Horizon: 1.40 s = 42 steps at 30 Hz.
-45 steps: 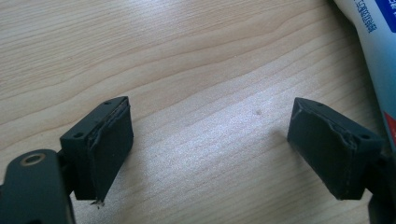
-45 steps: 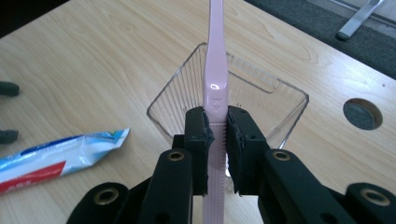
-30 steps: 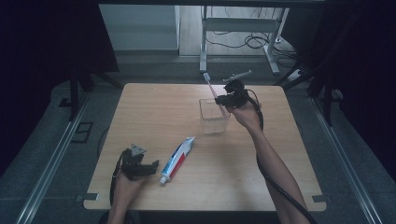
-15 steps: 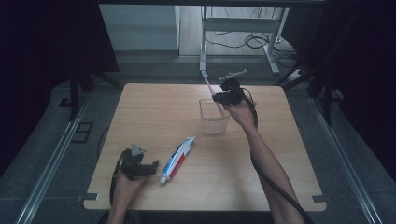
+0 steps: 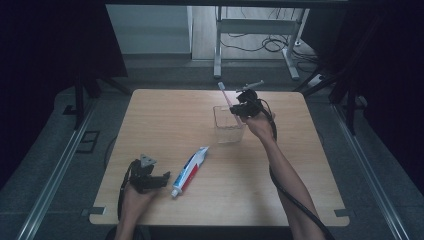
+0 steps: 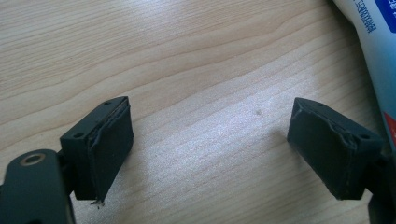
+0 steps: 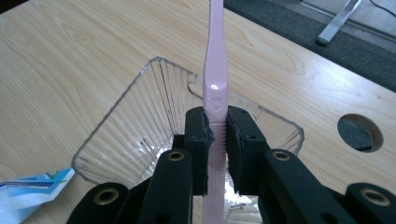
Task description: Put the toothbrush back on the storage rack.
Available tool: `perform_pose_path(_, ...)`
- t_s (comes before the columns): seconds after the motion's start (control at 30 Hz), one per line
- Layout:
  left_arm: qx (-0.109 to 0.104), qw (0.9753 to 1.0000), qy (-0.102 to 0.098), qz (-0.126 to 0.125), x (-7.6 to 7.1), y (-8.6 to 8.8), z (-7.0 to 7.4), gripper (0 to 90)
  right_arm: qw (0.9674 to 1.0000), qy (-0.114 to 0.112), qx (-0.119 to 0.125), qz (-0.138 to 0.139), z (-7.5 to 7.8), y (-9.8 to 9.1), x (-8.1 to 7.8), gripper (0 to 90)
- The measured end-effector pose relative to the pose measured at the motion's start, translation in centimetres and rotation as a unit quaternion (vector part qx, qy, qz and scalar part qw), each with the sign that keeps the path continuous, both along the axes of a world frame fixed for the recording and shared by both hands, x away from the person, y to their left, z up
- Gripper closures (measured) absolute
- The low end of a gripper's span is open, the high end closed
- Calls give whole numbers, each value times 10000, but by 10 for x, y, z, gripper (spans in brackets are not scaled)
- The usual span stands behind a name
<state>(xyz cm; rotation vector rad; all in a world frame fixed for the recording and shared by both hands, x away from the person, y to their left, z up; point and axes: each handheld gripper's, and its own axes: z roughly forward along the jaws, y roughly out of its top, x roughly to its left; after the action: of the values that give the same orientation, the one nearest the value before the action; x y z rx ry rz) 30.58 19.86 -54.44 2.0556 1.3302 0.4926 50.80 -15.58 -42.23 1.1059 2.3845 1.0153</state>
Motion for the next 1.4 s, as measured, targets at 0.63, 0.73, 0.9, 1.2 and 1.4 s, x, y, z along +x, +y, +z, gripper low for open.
perform_pose_path(0.63, 12, 10000, 2, 1, 0, 0, 0, 144, 9995, 227, -210, 55, -24, 5, 1, 783)
perform_pose_path(0.73, 11, 10000, 1, 2, 0, 0, 0, 144, 9993, 247, -261, 81, -27, 7, 1, 783)
perform_pose_path(0.9, 12, 10000, 2, 1, 0, 0, 0, 144, 9989, 338, -307, 129, -29, 8, 2, 779)
perform_pose_path(1.2, 13, 10000, -1, 2, 0, 0, 0, 144, 9969, 595, -497, 145, -35, 7, 5, 773)
perform_pose_path(1.4, 12, 10000, -2, 4, 0, 0, 0, 144, 9969, 618, -453, 165, -35, 7, 5, 745)
